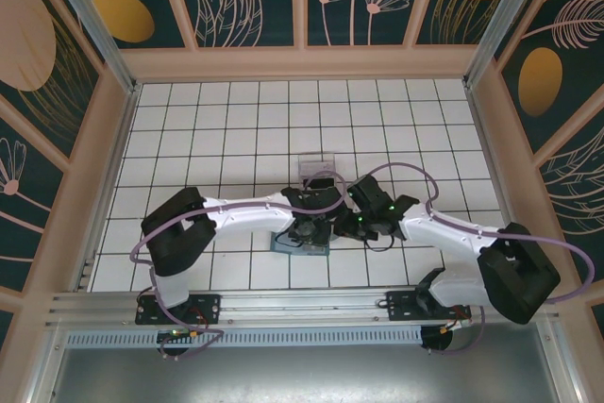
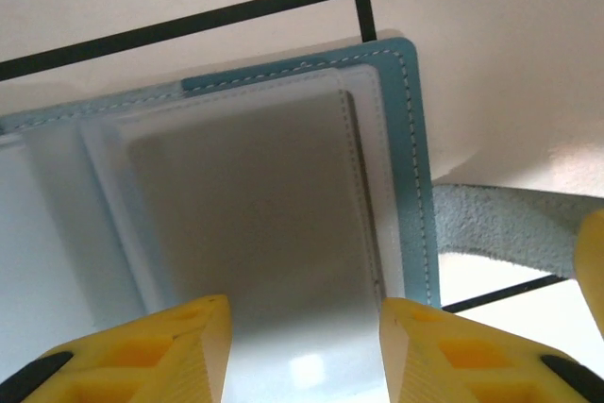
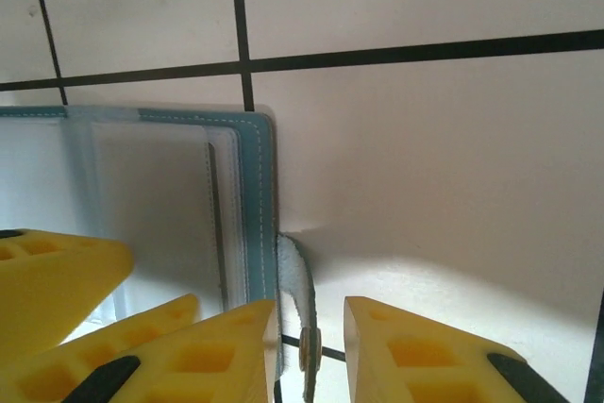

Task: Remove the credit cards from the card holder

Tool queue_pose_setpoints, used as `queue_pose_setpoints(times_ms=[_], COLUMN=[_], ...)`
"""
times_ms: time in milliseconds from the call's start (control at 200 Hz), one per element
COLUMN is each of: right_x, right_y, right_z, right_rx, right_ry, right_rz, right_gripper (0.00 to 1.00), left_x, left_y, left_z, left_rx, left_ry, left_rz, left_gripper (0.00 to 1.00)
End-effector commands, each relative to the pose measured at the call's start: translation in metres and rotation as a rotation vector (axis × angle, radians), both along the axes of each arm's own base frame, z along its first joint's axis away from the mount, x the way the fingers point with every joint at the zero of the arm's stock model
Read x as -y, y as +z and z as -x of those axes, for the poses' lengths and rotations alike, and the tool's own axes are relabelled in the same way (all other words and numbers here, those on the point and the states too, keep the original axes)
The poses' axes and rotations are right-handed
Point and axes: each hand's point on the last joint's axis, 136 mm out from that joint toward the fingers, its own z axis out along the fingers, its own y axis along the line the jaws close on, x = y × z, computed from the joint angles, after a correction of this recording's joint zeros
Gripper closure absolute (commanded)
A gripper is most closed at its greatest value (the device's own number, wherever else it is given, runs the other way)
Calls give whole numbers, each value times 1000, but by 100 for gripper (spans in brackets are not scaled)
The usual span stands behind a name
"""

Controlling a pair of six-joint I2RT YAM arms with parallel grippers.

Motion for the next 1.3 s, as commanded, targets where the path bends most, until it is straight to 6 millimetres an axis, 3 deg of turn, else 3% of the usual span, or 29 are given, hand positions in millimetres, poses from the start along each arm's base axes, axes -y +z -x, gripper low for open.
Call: queue_pose_setpoints(times_ms=[0, 535, 721, 906, 1066, 1291], right_x=[12, 27, 28, 27, 27, 26], right_y=[0, 7, 6, 7, 9, 9], right_z=[4, 2, 1, 1, -1, -2], right_rx=[5, 28, 28, 28, 31, 27], right_ry=[-38, -70, -71, -70, -72, -70], right_rz=[27, 24, 23, 19, 17, 22], right_gripper=[74, 74, 74, 74, 74, 74], left_x=[-4, -18, -19, -20, -26, -37], left_y=[0, -24, -25, -17, 0, 9], left_z=[-1, 4, 5, 1, -5, -6], left_rx=[4, -37, -40, -17, 31, 50], left_ry=[14, 8, 10, 17, 30, 36], left_rz=[-47, -157, -159, -155, -169, -198], left_gripper=[52, 48, 59, 67, 65, 64])
